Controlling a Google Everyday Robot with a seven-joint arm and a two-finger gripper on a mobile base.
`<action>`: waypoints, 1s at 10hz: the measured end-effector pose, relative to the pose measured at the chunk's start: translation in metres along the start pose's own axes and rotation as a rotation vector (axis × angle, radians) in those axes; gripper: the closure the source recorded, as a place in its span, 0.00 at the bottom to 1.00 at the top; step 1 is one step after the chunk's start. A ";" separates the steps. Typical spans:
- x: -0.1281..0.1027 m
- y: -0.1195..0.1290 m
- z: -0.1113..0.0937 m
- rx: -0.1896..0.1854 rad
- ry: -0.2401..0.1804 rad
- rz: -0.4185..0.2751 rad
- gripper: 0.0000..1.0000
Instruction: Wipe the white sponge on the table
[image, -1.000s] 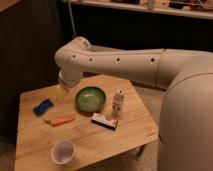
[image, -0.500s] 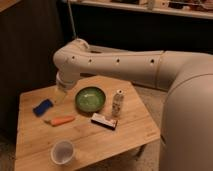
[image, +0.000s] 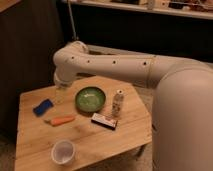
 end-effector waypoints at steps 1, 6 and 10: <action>0.008 -0.002 -0.001 -0.006 0.008 -0.023 0.20; 0.016 -0.002 -0.003 -0.004 0.024 -0.047 0.20; -0.026 -0.021 0.007 -0.023 0.121 -0.415 0.20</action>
